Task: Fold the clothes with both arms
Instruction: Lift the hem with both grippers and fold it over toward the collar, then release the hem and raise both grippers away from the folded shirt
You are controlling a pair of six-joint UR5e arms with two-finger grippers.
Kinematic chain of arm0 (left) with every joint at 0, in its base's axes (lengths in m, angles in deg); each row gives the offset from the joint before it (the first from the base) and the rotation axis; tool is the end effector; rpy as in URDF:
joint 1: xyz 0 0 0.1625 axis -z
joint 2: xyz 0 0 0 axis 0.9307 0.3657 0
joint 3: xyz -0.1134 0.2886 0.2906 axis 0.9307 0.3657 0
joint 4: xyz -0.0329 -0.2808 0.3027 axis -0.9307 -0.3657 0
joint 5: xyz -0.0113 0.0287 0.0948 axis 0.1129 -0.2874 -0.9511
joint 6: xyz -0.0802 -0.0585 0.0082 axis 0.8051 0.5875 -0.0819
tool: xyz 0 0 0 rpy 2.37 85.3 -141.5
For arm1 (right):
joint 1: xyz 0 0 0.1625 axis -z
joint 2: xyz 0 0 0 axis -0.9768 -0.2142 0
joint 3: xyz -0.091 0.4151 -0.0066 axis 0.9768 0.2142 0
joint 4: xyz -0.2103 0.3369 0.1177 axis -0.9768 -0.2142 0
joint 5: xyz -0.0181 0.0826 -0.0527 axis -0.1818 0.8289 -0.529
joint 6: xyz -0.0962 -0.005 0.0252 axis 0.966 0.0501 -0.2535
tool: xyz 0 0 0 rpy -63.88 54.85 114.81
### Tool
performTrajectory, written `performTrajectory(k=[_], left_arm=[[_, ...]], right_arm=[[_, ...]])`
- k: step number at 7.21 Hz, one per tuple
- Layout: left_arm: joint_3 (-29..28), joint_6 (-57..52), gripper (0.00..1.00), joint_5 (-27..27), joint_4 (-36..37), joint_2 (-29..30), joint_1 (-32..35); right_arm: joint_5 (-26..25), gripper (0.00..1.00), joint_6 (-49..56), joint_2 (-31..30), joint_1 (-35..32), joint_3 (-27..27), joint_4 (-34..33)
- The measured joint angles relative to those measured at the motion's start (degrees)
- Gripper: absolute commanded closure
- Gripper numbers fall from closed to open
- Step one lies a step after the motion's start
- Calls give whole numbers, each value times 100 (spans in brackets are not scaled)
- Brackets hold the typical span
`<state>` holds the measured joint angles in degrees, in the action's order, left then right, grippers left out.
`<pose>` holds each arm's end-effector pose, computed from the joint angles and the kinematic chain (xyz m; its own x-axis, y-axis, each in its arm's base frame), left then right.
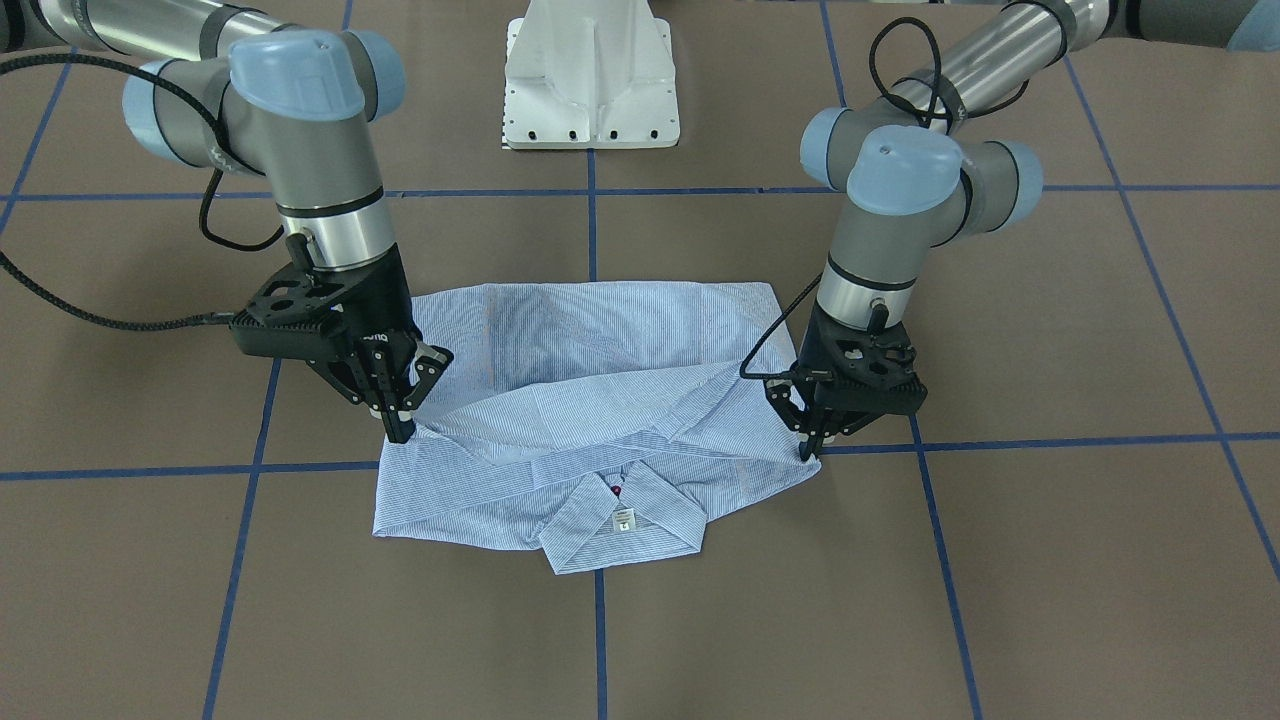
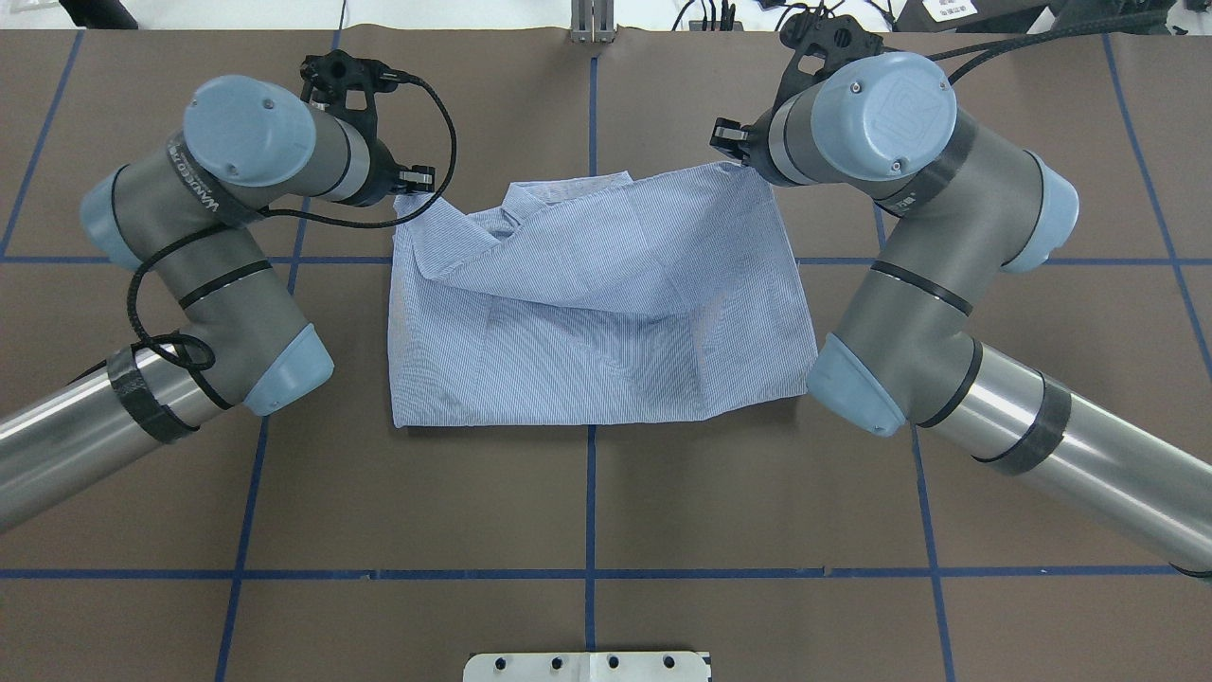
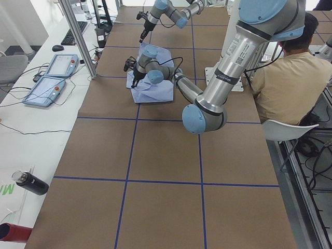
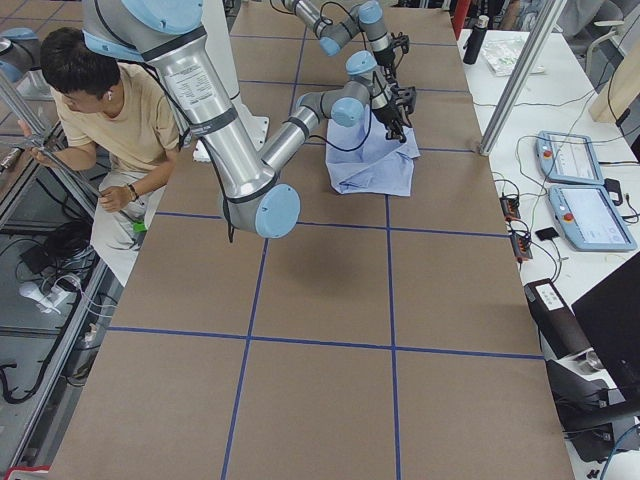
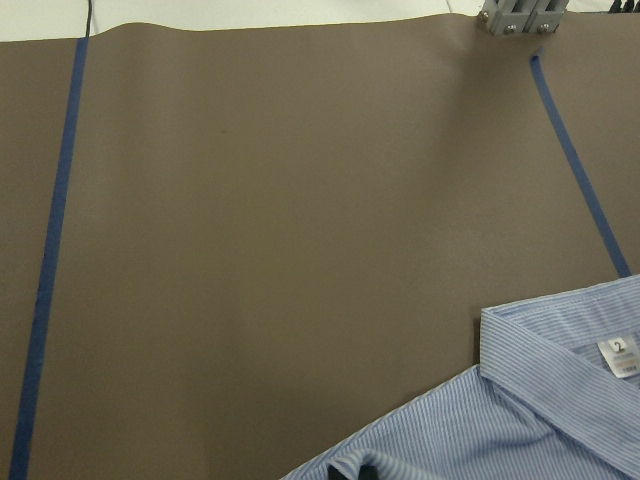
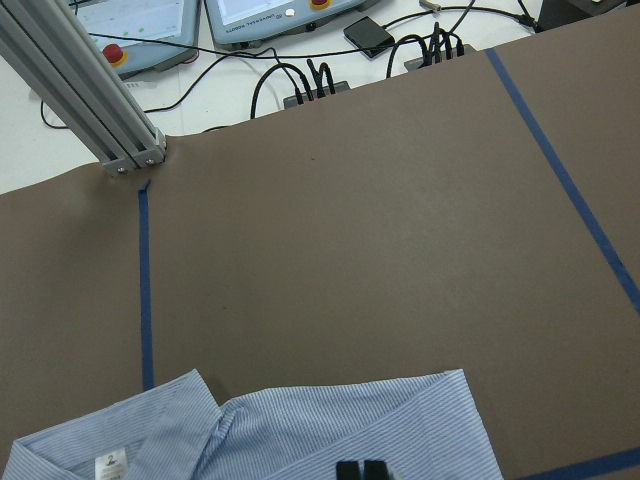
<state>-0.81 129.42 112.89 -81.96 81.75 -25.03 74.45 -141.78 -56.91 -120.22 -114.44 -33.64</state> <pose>0.4389 -0.5827 0.2877 0.6811 0.1058 -0.7245 0.2758 0.8796 0.3877 -0.4097 -0.5532 0.2359 0.5572 0.1912 0.8081 -0.5406 0.8222 0.1782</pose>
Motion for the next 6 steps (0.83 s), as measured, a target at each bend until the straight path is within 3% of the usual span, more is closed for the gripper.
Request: performTrajectory(k=[2, 4, 5, 6], left_arm=[[-748, -112, 100, -133, -424, 225, 0], [-1099, -262, 100, -206, -711, 249, 6], [-1144, -316, 1, -217, -763, 241, 6], [-1156, -365, 0, -219, -878, 222, 10]], right_arm=[[388, 100, 400, -50, -297, 378, 549], [718, 100, 723, -155, -518, 524, 758], [712, 1, 801, -188, -507, 800, 1079], [644, 0, 832, -162, -447, 1158, 1517]])
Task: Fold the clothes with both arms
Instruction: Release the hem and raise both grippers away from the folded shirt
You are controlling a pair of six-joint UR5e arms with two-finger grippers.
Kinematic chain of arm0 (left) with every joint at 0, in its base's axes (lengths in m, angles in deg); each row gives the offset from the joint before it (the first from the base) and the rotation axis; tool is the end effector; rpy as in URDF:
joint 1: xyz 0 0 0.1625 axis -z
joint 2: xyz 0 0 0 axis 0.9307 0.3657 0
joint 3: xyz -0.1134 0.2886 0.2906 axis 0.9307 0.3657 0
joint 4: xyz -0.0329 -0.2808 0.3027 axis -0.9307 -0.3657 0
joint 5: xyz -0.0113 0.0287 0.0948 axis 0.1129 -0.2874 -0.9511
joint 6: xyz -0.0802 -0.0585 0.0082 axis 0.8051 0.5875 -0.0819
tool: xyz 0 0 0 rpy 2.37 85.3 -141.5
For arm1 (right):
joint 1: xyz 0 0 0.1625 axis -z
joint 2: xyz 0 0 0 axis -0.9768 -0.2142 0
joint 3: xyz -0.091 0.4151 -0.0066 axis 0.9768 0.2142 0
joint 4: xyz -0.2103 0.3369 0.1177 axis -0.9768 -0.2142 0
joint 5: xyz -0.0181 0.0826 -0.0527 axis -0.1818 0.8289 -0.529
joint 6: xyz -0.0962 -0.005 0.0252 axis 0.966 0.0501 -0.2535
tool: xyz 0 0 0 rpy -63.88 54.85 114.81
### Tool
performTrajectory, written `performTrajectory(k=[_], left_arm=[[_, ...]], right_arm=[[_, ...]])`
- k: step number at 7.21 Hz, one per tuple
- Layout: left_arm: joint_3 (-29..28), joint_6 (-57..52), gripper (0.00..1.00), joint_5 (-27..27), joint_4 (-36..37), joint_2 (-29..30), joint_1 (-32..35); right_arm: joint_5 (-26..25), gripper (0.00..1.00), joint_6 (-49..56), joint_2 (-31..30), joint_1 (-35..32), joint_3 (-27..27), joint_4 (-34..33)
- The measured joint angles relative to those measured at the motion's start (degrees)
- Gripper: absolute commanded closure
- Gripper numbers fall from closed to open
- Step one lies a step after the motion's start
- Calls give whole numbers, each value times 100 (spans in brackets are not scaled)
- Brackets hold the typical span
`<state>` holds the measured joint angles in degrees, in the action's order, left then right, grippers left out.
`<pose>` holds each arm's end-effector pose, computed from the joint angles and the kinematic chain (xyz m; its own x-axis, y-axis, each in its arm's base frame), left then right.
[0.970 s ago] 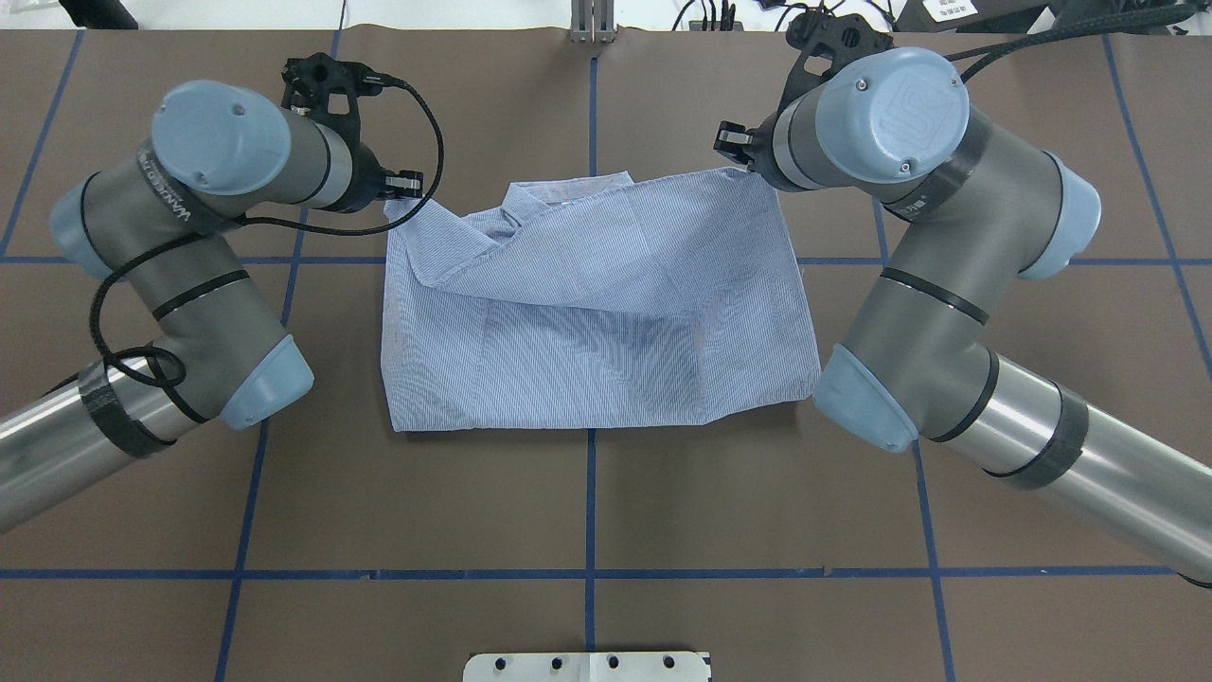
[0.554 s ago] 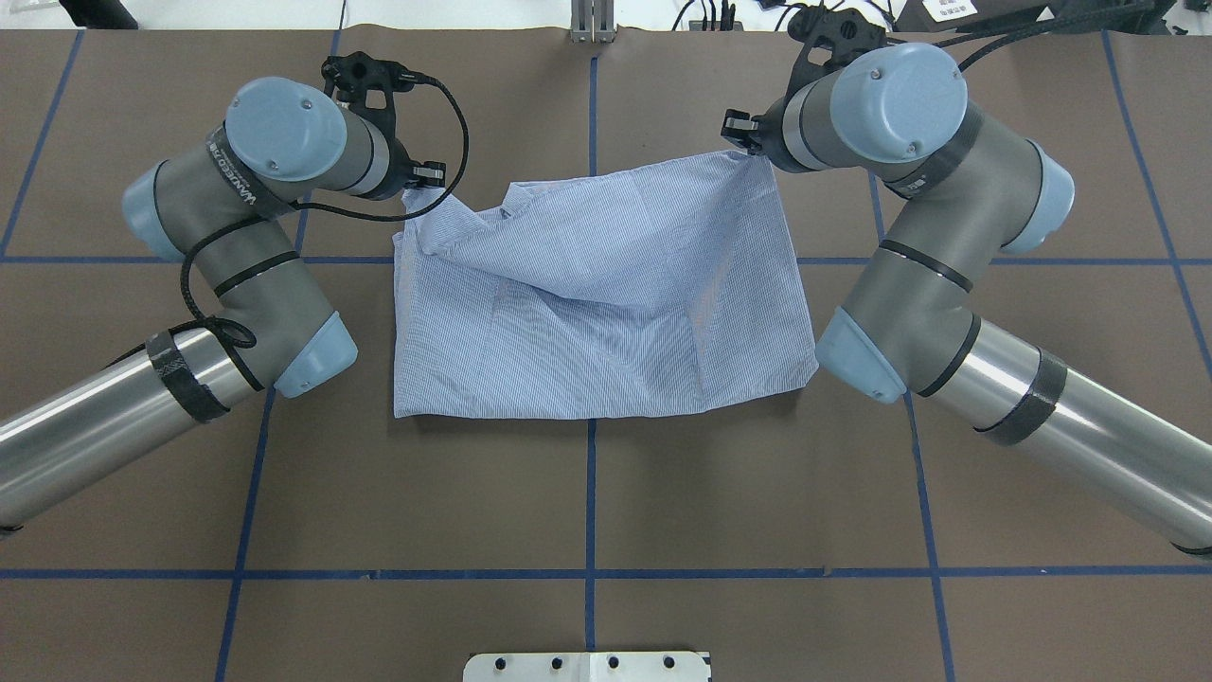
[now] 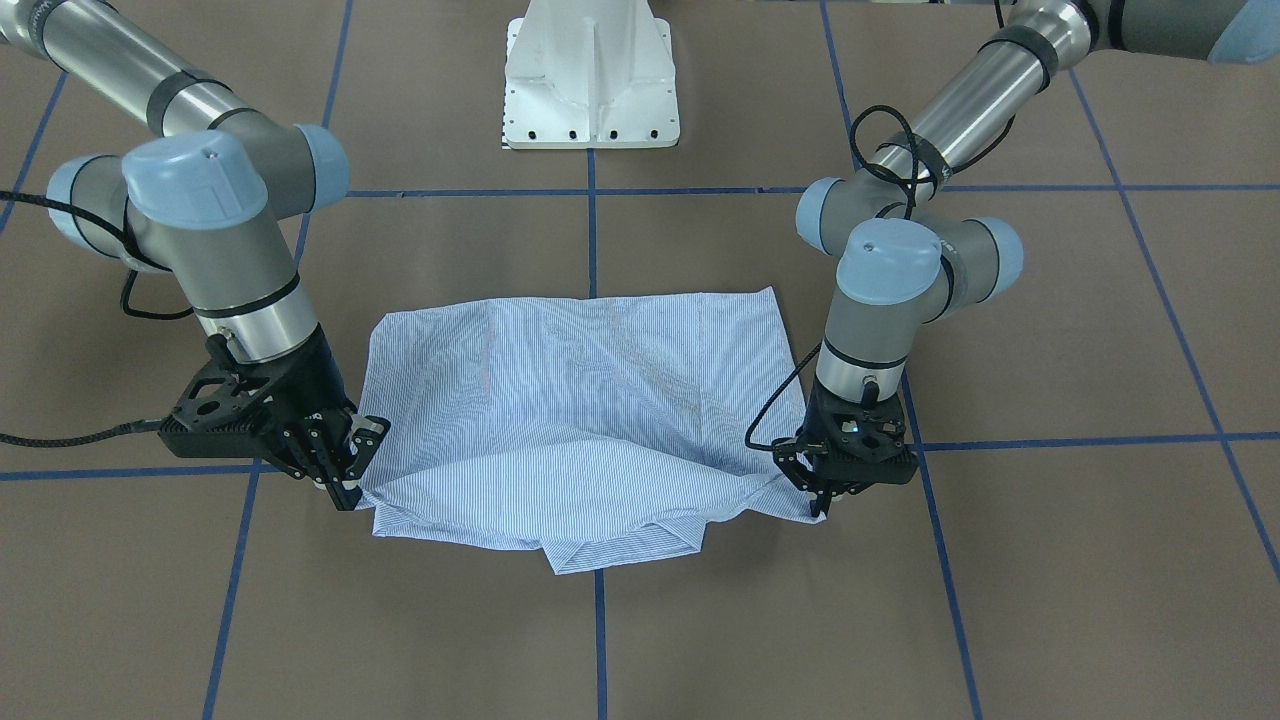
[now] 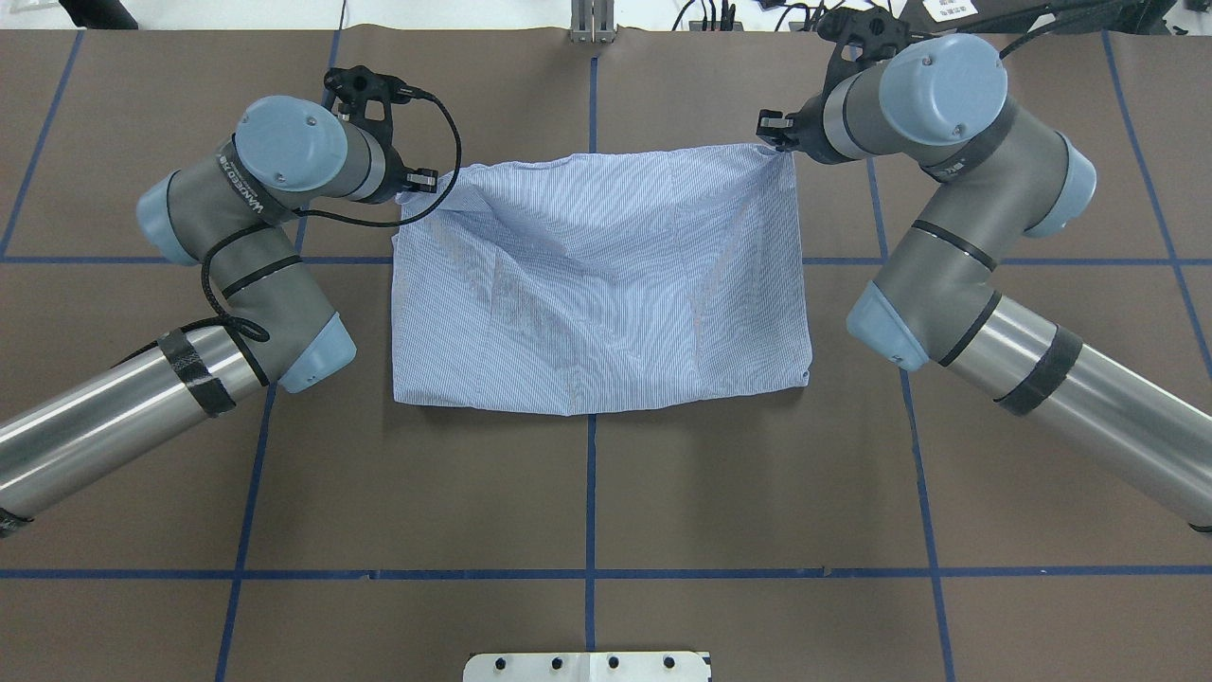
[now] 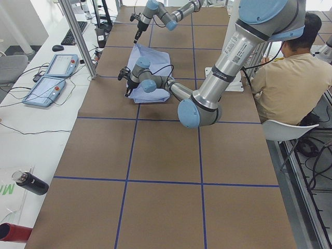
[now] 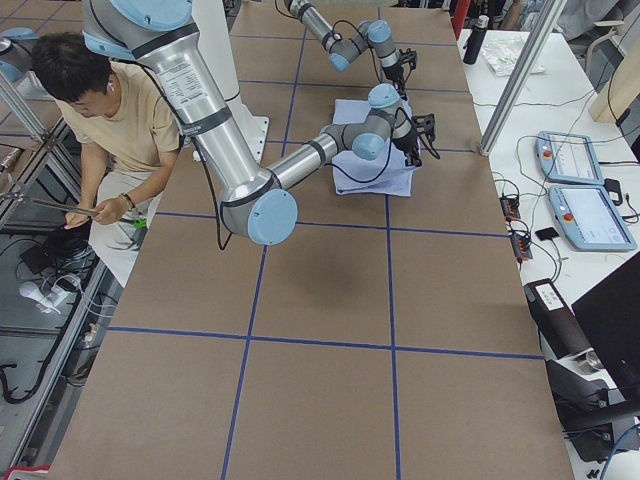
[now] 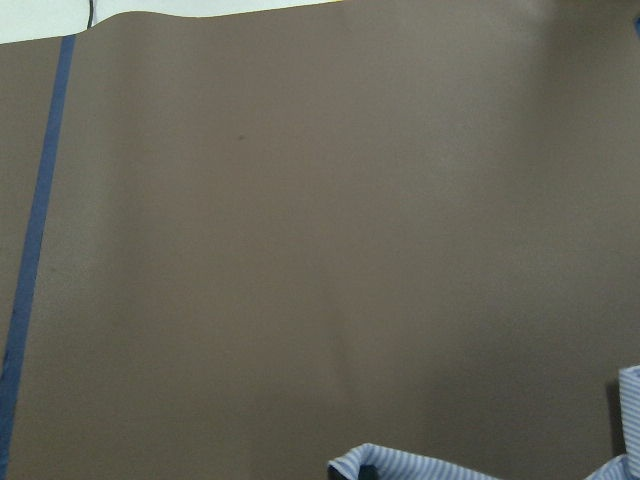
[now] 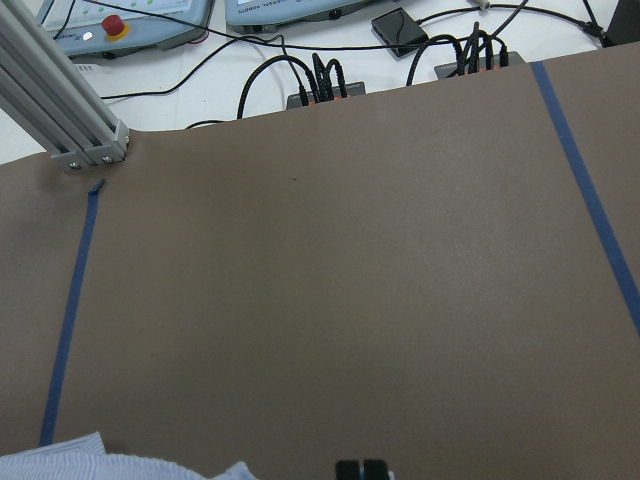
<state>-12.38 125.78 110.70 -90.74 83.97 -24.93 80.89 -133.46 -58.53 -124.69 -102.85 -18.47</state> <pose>0.4654 -0.6149 0.3372 0.7178 0.1444 -0.6811 0.2506 0.8591 0.4463 -0.3993 -0.6036 0.3125 0.5770 0.0760 0.8132 -0.4589 0.8538 0.2458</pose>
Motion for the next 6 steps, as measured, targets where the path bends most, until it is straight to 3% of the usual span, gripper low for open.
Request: performTrajectory(k=[2, 3, 4, 6], left_arm=[[88, -323, 0, 157, -414, -79, 96], [248, -550, 0, 550, -486, -163, 230], [600, -734, 0, 1031, -529, -432, 352], [1731, -515, 0, 1357, -570, -1317, 310]], right_arm=[[-58, 0, -9, 143, 80, 352, 434], [144, 0, -4, 187, -1, 368, 469], [579, 0, 15, 171, -191, 304, 471], [1053, 0, 26, -107, -429, -48, 463]])
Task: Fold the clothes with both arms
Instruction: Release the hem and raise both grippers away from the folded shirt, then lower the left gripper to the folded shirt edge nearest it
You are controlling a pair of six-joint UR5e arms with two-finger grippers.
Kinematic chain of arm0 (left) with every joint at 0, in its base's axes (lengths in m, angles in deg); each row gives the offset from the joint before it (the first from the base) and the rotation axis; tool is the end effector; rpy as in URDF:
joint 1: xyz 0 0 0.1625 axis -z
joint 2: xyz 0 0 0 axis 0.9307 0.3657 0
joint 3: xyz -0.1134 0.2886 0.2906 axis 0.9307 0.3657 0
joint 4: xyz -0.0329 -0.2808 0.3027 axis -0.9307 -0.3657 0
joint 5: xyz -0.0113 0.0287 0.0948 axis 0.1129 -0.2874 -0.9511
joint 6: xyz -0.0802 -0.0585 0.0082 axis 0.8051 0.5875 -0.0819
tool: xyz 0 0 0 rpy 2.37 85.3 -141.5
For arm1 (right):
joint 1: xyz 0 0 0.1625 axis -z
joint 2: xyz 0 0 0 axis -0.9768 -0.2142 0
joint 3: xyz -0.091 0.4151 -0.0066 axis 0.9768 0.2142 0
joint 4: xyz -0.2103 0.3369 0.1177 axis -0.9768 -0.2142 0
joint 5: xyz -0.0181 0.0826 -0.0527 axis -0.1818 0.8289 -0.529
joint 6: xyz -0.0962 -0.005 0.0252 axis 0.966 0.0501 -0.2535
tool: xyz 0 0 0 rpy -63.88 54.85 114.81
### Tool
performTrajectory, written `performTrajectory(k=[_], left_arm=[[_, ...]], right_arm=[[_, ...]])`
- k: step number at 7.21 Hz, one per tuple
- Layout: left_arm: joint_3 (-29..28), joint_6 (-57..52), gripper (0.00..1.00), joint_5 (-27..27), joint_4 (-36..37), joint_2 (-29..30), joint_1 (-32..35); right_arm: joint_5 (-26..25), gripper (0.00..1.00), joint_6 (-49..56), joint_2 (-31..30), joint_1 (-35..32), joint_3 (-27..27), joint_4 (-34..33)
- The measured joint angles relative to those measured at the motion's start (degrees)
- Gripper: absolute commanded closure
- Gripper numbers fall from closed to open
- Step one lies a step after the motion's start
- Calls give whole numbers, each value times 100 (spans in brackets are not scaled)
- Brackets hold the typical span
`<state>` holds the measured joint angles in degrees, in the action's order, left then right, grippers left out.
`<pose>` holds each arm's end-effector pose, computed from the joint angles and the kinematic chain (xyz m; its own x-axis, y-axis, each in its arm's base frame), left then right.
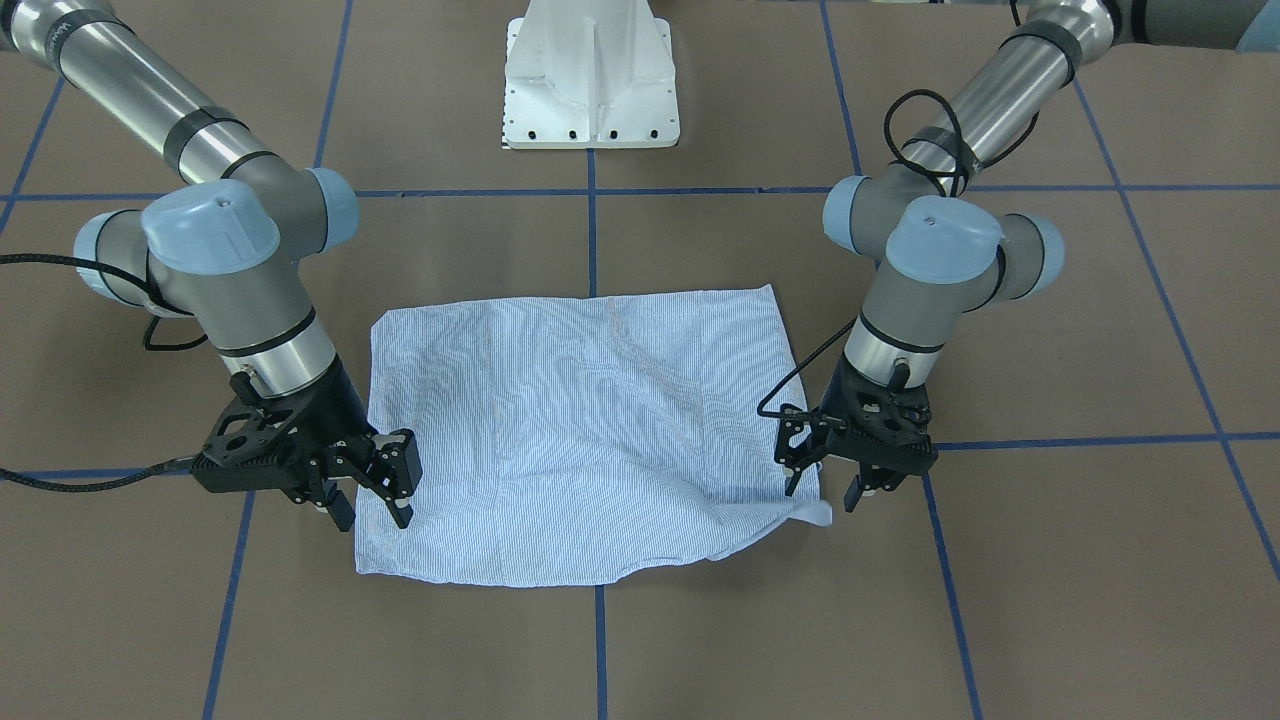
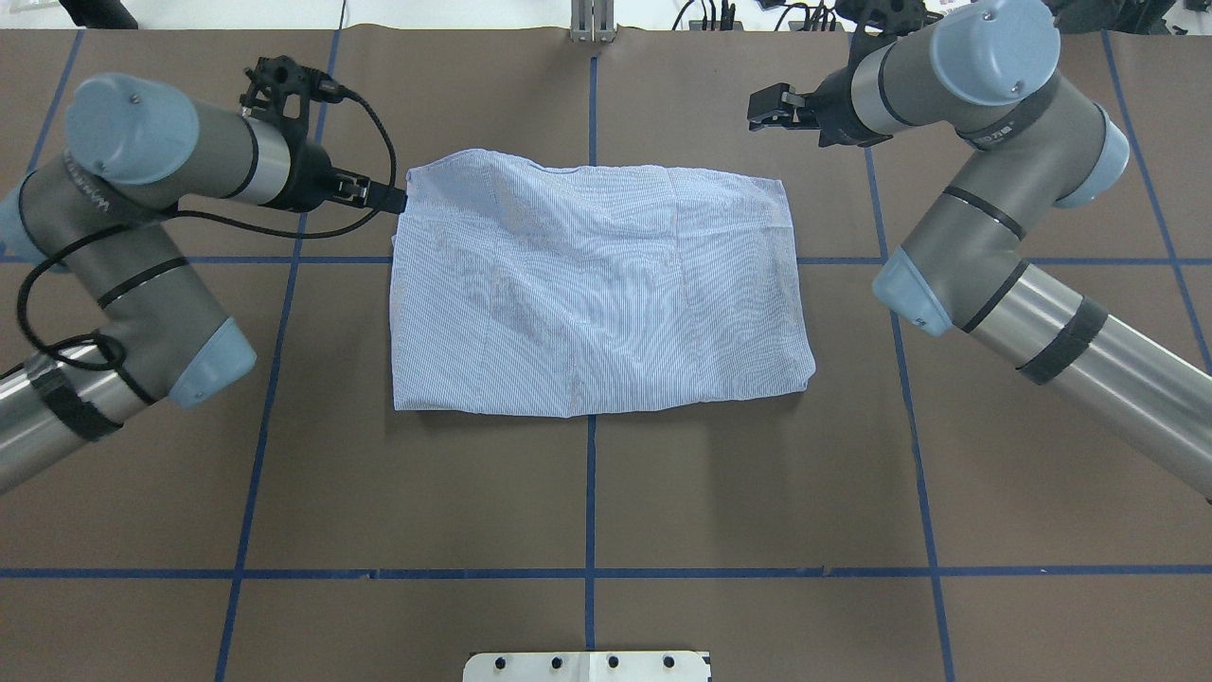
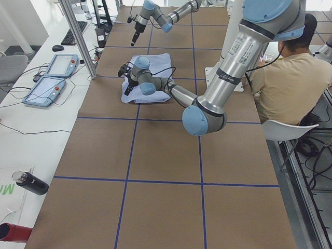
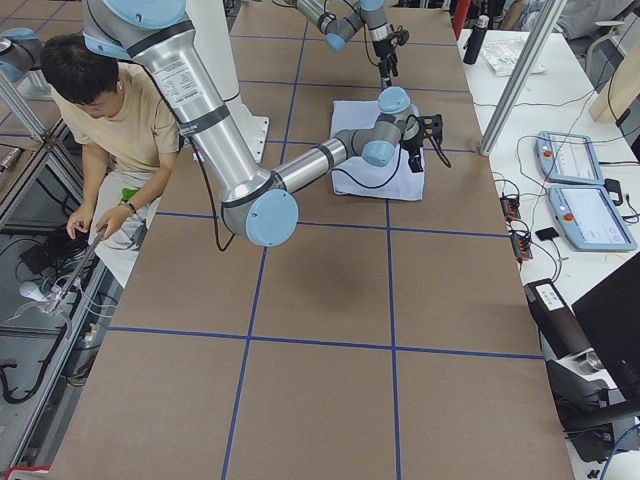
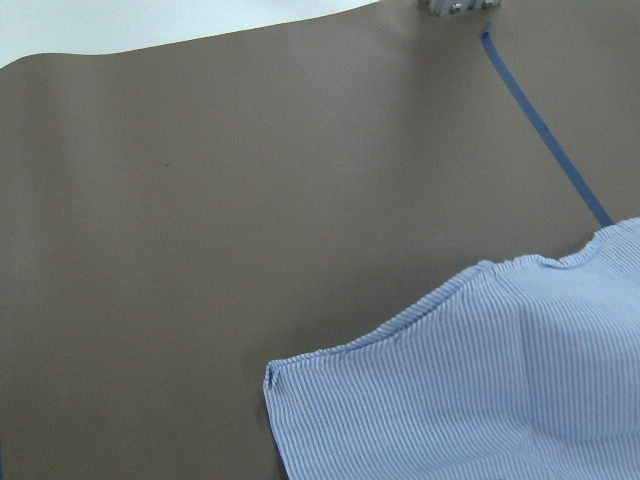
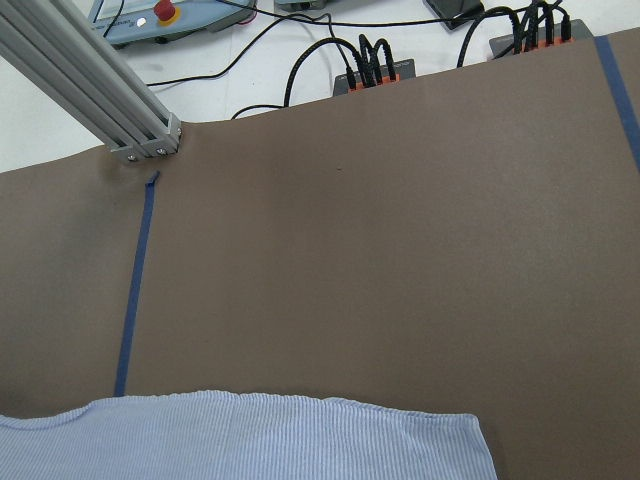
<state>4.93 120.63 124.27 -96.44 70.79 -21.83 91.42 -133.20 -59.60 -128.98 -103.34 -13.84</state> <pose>0.3759 -0.5466 0.3353 0.5498 0.3430 -0.7616 0.1618 0.8508 0.4999 -0.3598 -0.6119 0.3087 0.4857 0.0332 0.8735 -0.4084 0.8921 0.1931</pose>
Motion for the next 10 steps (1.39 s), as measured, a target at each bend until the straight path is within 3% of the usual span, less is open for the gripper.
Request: performTrajectory(k=[2, 3, 5, 7, 8, 10], left_arm=[[927, 887, 5, -324, -154, -863, -683], [1087, 1435, 17, -708, -263, -1045, -1194], [1105, 2172, 21, -1299, -335, -1121, -1936], [1030, 2350, 23, -1455, -339, -1113, -2156], [938, 2366, 34, -1464, -341, -1082, -2177], [805, 2384, 100, -1459, -347, -1011, -2190]], right_arm=[[9, 0, -9, -147, -30, -189, -9], [-51, 0, -10, -162, -19, -208, -8], [-107, 0, -11, -166, -3, -217, -6], [-113, 0, -11, -163, 5, -221, -6], [-113, 0, -11, -160, 7, -221, -6], [-119, 0, -11, -161, 13, -221, -6]])
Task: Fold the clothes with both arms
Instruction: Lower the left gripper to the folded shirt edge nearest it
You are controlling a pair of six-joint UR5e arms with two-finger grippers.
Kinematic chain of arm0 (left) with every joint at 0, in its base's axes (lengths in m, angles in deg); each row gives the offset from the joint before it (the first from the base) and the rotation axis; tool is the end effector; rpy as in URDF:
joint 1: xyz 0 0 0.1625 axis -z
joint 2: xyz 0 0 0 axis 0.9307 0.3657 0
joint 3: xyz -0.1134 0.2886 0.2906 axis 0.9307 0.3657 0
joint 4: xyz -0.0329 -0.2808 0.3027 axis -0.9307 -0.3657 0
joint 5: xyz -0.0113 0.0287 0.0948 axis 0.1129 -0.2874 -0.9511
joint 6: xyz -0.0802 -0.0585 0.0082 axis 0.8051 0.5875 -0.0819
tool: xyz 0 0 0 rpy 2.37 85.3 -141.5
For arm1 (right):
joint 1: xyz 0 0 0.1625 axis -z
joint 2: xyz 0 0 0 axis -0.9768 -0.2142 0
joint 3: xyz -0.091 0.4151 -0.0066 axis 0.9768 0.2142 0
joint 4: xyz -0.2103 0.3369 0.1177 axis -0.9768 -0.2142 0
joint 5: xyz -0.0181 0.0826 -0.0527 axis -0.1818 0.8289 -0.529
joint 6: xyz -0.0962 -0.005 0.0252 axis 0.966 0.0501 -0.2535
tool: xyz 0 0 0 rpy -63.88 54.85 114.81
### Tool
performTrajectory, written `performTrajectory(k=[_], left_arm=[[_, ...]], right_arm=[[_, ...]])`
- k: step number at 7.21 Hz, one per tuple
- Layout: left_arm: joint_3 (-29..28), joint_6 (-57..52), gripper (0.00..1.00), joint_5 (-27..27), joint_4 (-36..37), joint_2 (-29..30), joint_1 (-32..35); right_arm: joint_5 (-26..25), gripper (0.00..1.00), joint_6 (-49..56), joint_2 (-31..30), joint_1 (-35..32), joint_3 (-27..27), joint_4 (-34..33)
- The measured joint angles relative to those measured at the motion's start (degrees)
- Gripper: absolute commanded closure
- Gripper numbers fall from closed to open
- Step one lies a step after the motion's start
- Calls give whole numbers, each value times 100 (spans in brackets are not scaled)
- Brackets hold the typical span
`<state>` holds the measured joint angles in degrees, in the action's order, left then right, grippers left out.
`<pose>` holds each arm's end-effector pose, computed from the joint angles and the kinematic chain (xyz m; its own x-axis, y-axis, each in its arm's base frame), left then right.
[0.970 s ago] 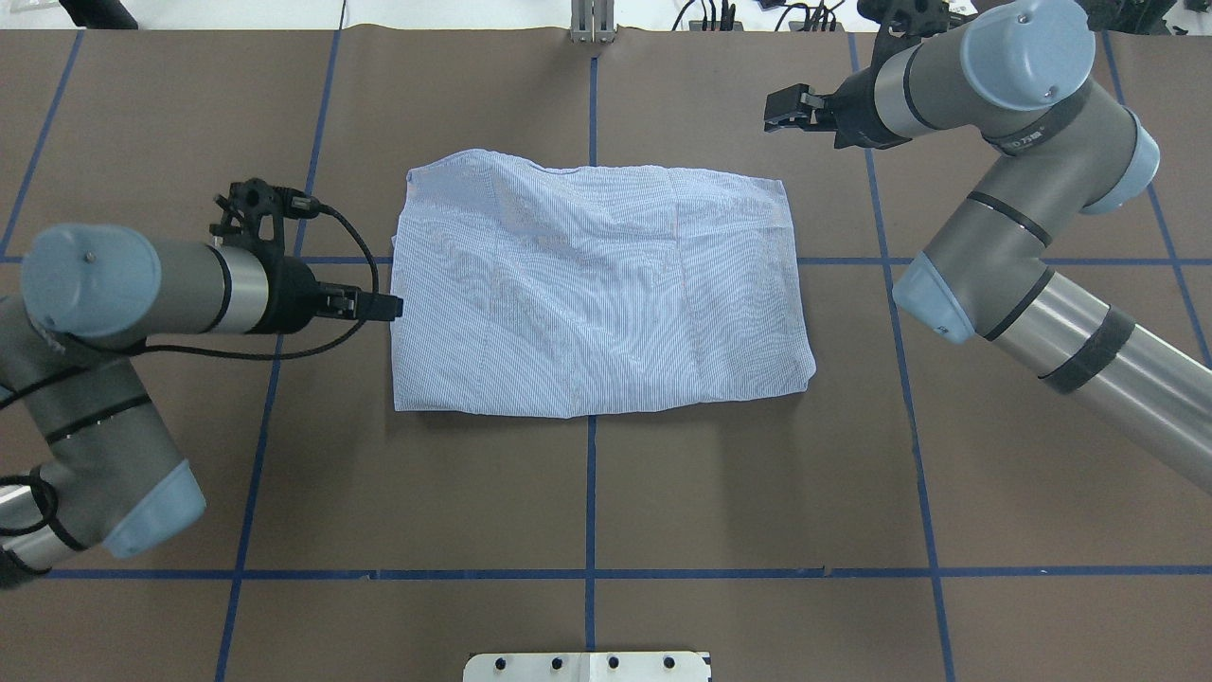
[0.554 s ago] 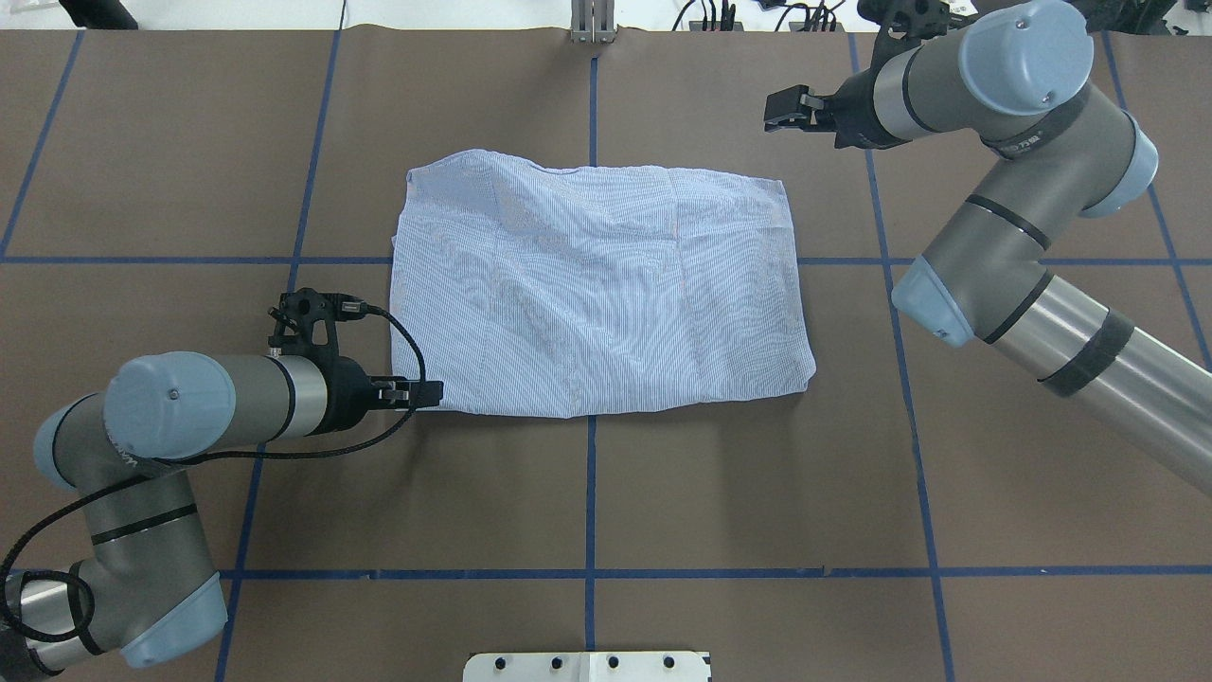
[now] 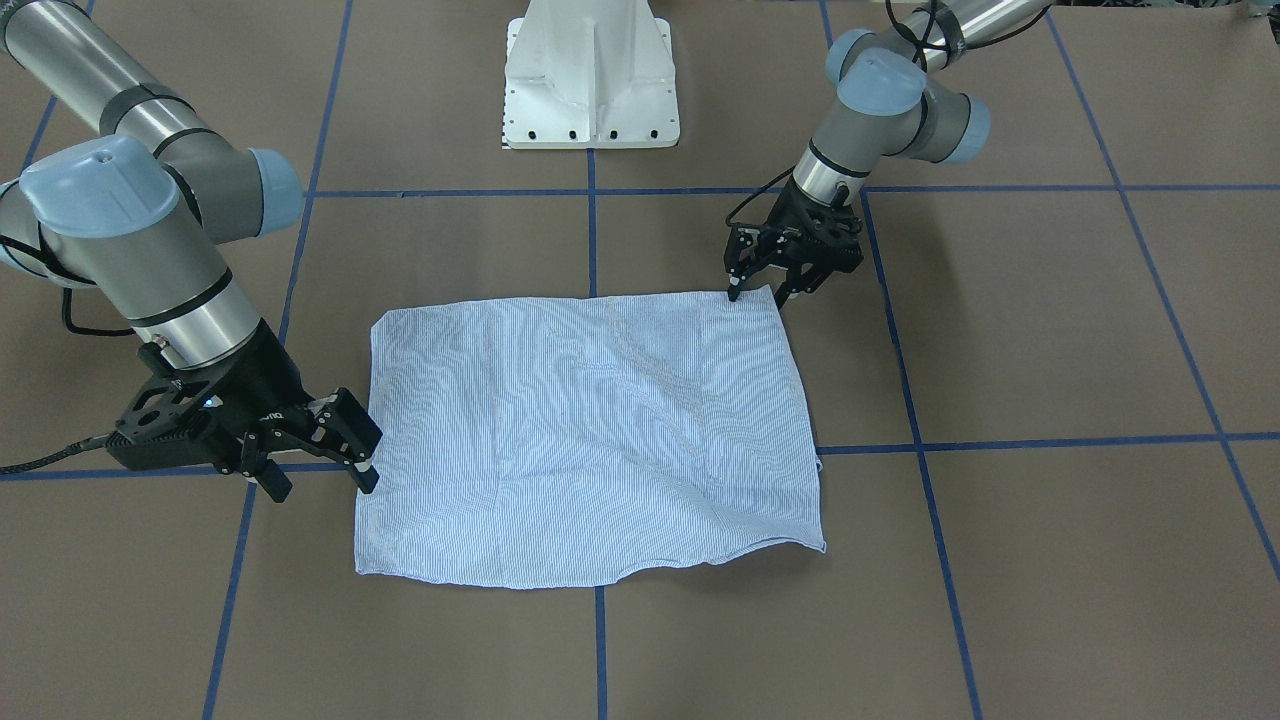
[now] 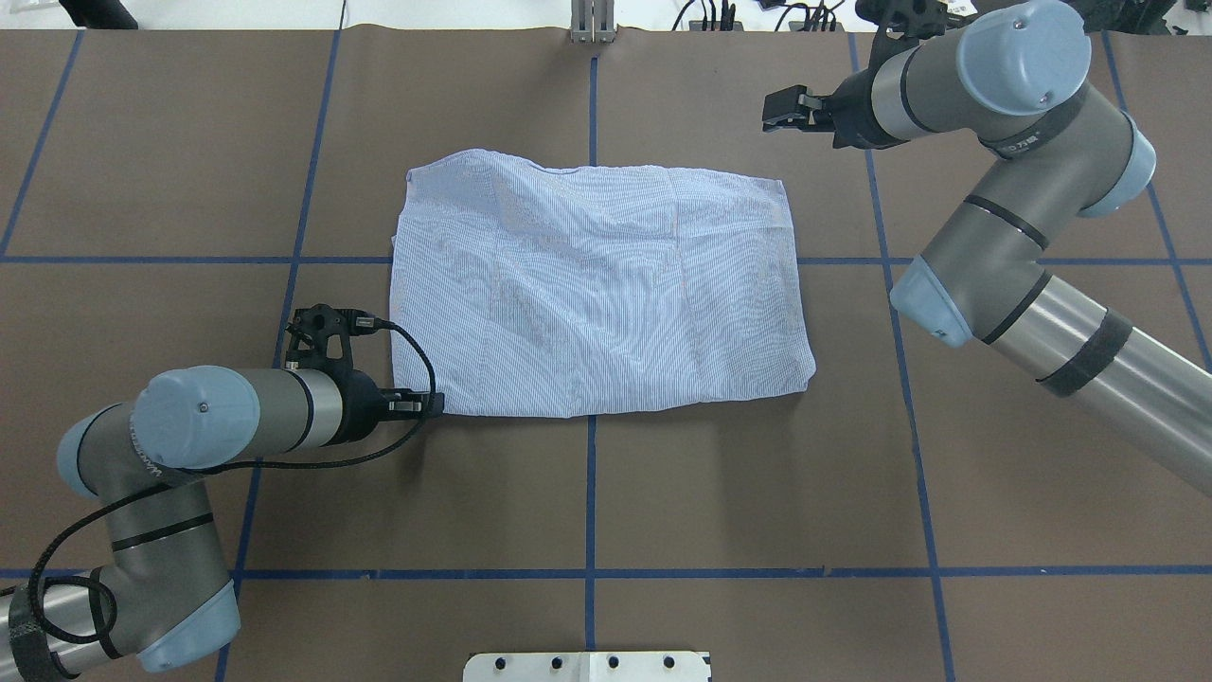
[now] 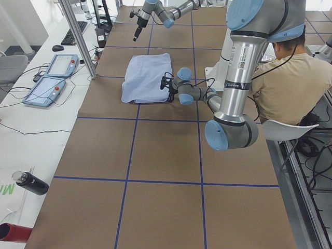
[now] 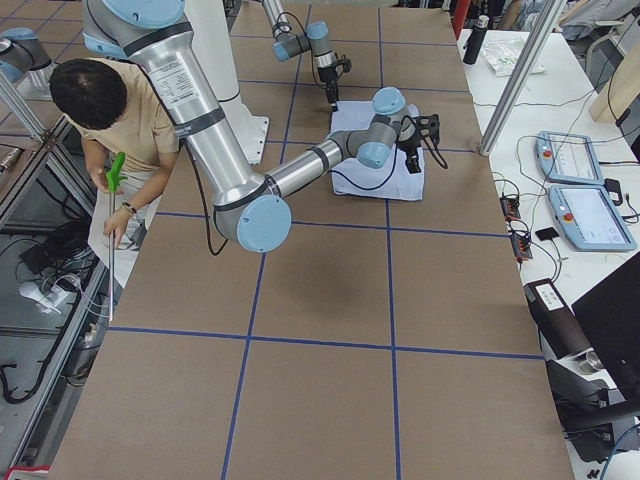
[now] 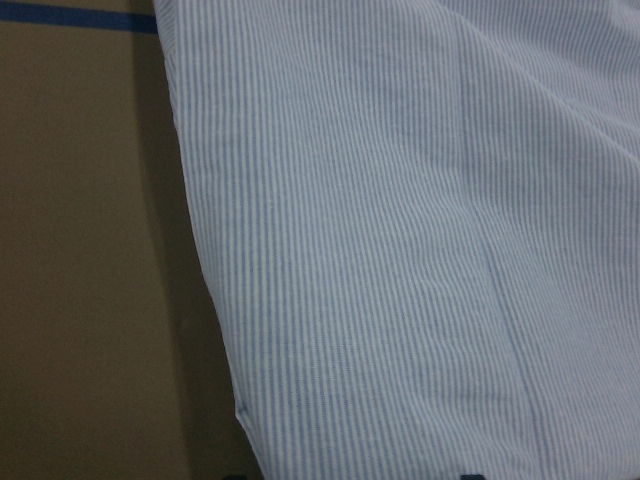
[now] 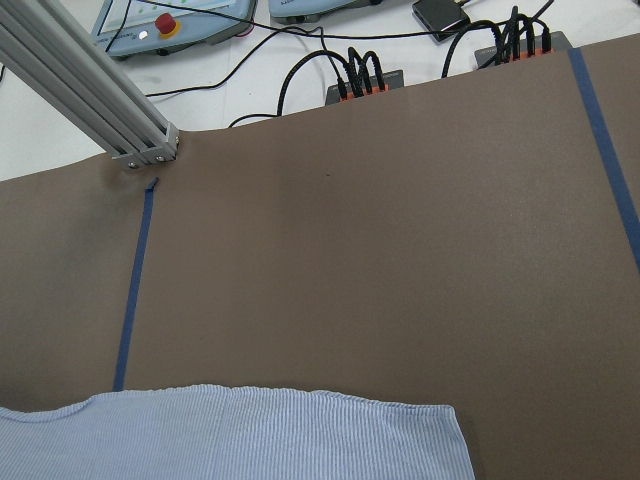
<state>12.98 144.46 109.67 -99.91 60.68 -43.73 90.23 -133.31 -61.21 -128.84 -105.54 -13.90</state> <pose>0.4862 -0.3635 0.3713 0.4685 0.1293 -0.8739 0.2205 0.9408 0.2574 -0.3523 -0.6029 0.3102 0.4859 0.0310 0.8734 -0.4231 0.8828 0.2040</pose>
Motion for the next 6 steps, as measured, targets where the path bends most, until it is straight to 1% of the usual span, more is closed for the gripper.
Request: performTrajectory(k=[4, 5, 6], left_arm=[[97, -99, 100, 27, 1, -77, 35], [90, -388, 100, 33, 3, -134, 145], [-19, -890, 100, 33, -1, -158, 448]], right_arm=[[-35, 0, 0, -7, 45, 0, 0], [-99, 0, 0, -7, 85, 0, 0], [-161, 0, 0, -7, 126, 4, 0]])
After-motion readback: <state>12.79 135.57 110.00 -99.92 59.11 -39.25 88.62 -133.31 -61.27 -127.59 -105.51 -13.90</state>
